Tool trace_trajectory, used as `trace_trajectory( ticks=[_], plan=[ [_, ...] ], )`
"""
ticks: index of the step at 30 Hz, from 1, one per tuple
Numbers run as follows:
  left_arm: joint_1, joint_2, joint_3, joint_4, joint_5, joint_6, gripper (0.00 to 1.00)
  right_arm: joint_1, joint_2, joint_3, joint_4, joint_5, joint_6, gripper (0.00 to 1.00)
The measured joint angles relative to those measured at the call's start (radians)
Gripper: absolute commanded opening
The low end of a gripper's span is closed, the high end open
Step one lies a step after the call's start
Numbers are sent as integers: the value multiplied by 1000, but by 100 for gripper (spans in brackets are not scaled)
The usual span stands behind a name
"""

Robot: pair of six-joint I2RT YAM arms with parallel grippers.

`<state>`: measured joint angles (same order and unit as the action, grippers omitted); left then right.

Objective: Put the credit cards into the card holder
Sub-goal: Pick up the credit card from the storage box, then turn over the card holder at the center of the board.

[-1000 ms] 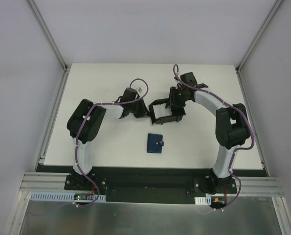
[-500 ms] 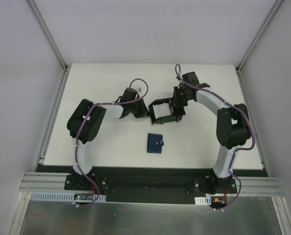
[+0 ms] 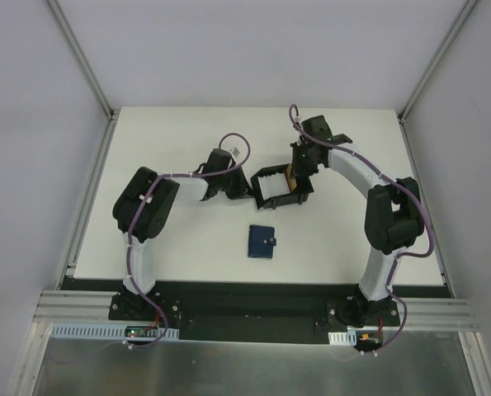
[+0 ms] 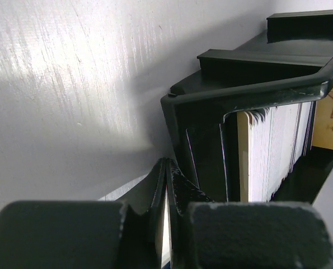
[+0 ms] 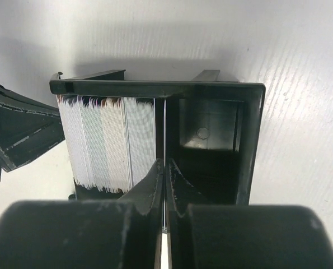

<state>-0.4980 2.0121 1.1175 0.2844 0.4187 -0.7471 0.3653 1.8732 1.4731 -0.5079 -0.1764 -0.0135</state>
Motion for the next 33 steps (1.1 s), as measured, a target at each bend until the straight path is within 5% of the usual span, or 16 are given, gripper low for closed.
trace_trajectory(
  ticks=[7,15,19,24,33],
  plan=[
    [0,-52,-74,41,-20,-13,27,37,-23,32,-37,121,-45,1],
    [0,-124,-148,42,-66,-16,30,52,-192,-3,-51,197,-56,0],
    [0,-188,-211,21,-91,-3,24,74,-309,-70,-35,188,-33,0],
    [0,-373,-344,-45,-134,35,0,195,-472,-256,13,177,97,0],
    [0,-637,-532,-134,-163,82,0,495,-461,-426,97,218,373,0]
  ],
)
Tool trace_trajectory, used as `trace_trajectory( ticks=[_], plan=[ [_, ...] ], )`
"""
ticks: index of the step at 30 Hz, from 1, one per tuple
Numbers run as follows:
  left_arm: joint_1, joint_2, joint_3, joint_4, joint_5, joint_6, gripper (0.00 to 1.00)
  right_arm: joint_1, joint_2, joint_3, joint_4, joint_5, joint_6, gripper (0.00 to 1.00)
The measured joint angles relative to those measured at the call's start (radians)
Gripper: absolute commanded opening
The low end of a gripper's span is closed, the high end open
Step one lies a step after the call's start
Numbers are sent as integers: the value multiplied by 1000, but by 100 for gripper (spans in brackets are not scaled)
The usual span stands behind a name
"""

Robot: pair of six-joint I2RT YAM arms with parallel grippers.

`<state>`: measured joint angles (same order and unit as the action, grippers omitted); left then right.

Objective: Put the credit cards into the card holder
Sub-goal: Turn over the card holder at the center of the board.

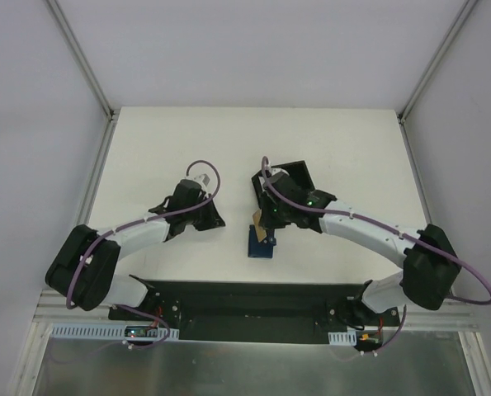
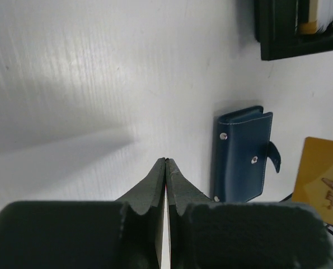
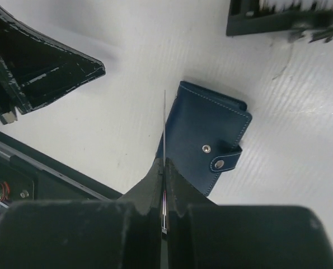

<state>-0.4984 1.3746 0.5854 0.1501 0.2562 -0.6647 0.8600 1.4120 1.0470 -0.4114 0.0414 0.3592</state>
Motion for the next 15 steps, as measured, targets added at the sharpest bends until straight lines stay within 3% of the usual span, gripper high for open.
trace_trajectory(
  ticks=[5,15],
  plan=[
    [-1,-26,-21,-33,5,6,0,62,82,-13,13,47,61,1],
    [-54,-19,-11,-35,21,26,0,39,69,-111,-26,137,82,0]
  ],
)
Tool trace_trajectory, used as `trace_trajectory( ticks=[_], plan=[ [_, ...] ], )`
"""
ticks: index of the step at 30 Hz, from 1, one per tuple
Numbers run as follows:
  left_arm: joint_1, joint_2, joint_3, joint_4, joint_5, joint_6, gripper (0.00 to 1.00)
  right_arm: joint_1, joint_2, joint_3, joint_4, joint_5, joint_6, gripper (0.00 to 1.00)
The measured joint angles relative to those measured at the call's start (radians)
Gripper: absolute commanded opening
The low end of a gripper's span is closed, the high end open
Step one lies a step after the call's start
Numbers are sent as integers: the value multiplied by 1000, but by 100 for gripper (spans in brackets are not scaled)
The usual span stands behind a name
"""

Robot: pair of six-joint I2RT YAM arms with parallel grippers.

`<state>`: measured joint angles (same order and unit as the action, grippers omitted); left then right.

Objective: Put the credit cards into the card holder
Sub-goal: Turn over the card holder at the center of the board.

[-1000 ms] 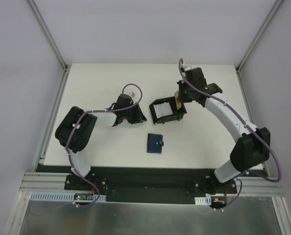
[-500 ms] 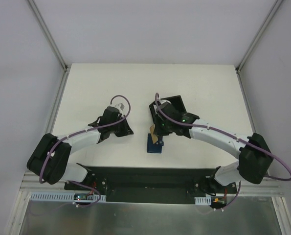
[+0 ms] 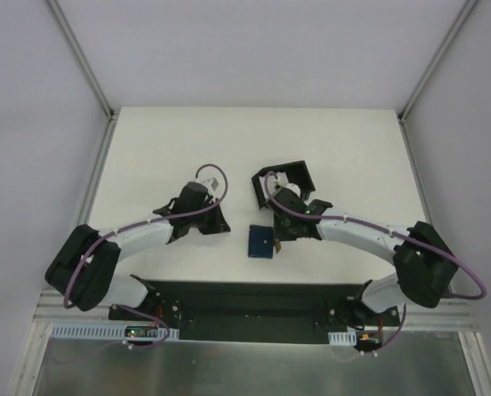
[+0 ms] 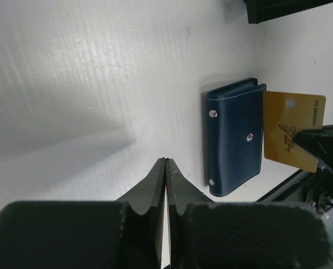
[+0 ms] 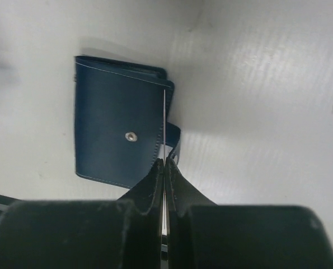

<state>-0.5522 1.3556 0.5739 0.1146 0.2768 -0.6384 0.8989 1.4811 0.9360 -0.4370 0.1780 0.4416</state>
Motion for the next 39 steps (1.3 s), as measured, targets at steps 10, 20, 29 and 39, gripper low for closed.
trace_trajectory(
  ticks=[10,20,29,39],
  plan=[
    [-66,77,47,1,0,0,0,-51,-67,-106,37,-15,24,0],
    [-104,167,76,0,2,1,0,-82,-100,-201,203,-90,92,0],
    [-117,217,105,13,7,-2,0,-93,-107,-220,260,-144,112,0],
    [-117,225,109,22,11,-2,0,-93,-116,-220,285,-180,127,0]
  ],
)
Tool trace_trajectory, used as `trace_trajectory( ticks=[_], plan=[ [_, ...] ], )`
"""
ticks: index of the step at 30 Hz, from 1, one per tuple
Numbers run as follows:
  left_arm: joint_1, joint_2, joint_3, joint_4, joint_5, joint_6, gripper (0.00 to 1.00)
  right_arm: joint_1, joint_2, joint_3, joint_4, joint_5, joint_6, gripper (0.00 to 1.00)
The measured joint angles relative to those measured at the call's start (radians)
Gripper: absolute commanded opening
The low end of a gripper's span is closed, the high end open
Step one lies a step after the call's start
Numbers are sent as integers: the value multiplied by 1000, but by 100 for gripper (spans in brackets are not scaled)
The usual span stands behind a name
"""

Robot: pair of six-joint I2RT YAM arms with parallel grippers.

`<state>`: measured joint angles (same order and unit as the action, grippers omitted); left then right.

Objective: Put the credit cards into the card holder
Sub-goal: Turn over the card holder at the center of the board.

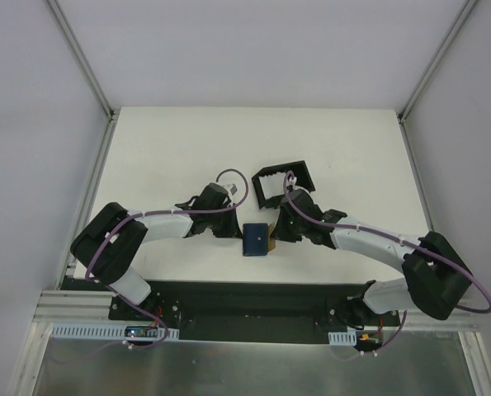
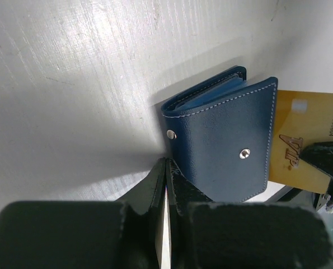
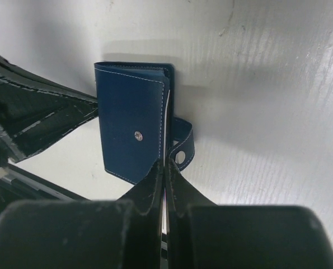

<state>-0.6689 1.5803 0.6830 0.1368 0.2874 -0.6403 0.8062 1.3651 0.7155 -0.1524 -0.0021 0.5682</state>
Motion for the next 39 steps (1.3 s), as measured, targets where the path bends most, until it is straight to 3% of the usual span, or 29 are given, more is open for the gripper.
trace_trajectory(
  ticks=[11,16,26,39],
  plan=[
    [0,0,8,-10,-1,2,0,0,-57,0,30,-64,-3,0],
    [0,2,22,-14,0,2,0,0,-51,-36,154,-116,25,1],
    [0,4,26,-12,0,-8,0,7,69,-95,359,-181,116,0],
    [-3,3,2,22,10,-54,0,45,148,-68,364,-167,123,0]
  ],
)
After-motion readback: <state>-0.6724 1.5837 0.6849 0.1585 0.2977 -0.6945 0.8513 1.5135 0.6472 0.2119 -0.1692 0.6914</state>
